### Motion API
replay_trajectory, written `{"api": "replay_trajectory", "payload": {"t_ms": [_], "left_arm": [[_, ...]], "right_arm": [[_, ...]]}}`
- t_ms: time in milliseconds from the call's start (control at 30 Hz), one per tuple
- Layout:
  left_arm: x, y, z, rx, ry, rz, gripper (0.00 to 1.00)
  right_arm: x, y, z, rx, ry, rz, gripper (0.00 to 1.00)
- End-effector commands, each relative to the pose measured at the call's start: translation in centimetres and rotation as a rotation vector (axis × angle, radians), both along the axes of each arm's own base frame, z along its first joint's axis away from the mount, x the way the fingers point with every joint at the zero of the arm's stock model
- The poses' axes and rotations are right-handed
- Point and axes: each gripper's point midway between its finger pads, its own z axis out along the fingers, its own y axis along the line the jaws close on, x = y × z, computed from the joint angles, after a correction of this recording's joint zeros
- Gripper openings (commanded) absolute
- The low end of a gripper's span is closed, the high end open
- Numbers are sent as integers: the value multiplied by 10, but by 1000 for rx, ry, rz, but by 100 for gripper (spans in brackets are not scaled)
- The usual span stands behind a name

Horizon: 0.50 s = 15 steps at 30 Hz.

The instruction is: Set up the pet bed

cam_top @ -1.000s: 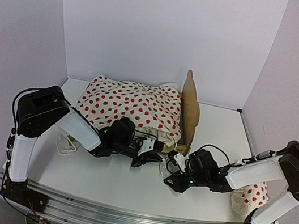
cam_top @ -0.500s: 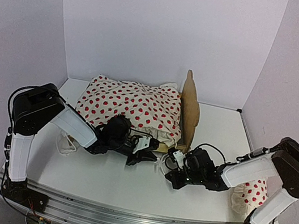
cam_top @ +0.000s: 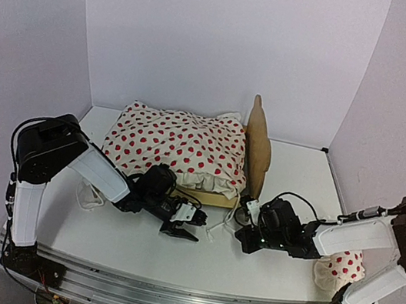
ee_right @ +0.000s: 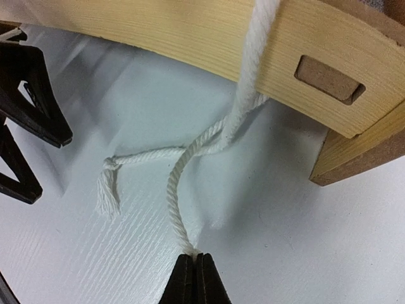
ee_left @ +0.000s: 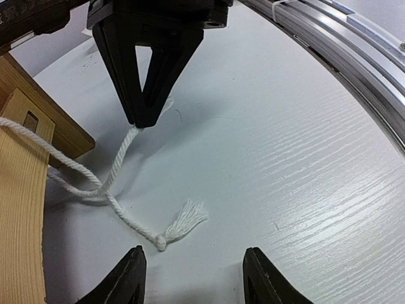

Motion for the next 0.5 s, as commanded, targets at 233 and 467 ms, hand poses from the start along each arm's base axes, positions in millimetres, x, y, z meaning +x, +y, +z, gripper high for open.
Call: {"api": "replay_trajectory", "payload": {"t_ms": [233,467], "left_arm": [[55,-43,92,-257,267,405,52],[75,-61,86,-367,417,716,47]], "right_arm": [[14,11,16,69,-4,-82,0],[11,10,26,111,-22,-74,0]]}}
